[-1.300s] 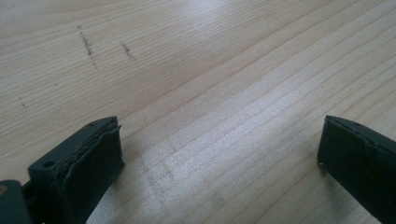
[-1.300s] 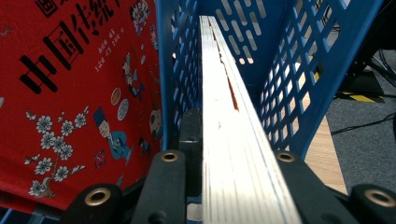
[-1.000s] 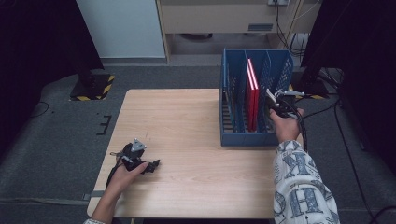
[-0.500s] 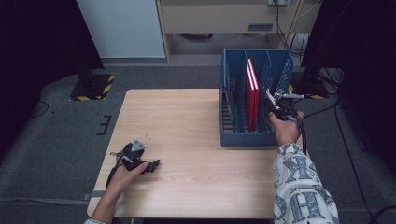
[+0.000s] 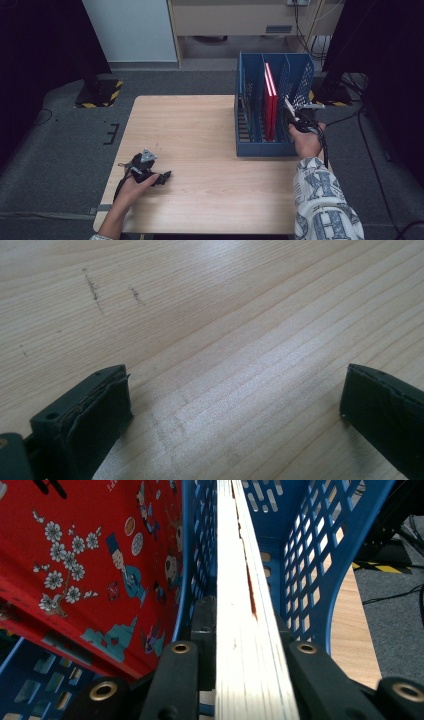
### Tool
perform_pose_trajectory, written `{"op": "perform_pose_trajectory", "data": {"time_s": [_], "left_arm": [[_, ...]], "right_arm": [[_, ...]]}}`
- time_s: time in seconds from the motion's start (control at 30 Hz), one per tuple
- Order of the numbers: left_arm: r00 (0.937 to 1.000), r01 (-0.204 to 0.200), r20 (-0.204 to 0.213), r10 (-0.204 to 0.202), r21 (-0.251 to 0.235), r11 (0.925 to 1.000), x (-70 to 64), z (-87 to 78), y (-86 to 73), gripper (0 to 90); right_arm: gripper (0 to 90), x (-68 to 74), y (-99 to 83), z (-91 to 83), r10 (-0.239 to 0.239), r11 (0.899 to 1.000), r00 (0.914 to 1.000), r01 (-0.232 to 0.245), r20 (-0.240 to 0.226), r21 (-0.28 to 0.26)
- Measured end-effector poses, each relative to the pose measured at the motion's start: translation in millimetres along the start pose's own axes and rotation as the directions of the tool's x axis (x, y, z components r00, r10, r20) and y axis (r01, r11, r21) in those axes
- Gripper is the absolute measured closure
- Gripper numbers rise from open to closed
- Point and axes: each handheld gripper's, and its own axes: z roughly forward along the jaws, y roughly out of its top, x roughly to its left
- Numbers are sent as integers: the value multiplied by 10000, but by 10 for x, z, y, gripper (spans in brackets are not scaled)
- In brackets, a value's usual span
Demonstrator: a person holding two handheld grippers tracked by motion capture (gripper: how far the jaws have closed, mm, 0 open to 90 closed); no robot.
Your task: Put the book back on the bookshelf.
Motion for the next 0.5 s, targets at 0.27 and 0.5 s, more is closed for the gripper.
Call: {"op": "perform_pose_trajectory", "data": {"time_s": [0.27, 0.5], "left_arm": [[10000, -6, 7, 6, 2, 10000, -1, 1, 1, 0], [10000, -26, 8, 26, 1, 10000, 0, 2, 2, 0]], "right_arm": [[746, -1, -27, 3, -93, 9999, 10000, 94, -17, 136], [743, -13, -47, 0, -91, 9999, 10000, 91, 10, 133]]}}
